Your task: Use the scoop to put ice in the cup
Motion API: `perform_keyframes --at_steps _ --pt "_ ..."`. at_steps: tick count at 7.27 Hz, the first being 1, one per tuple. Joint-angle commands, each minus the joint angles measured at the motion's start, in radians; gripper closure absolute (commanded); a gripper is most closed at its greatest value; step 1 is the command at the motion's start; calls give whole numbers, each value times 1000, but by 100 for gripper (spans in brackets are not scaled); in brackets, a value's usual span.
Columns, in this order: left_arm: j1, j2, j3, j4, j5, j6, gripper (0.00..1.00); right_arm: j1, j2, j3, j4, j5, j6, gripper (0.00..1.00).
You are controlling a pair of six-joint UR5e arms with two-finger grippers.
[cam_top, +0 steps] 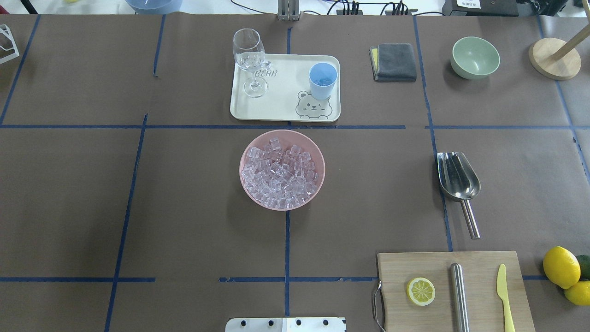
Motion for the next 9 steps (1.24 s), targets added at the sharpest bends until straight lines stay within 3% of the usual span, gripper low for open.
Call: perform_keyframes --at_steps 1,7,9 --pt "-1 36 -14 -3 6 0 0 30 -4 2 3 44 -4 0" --pt "34 37 2 6 9 1 0 30 -36 -4 -3 42 1 0" --pt "67 37 2 6 65 1 0 30 -39 2 0 29 1 0"
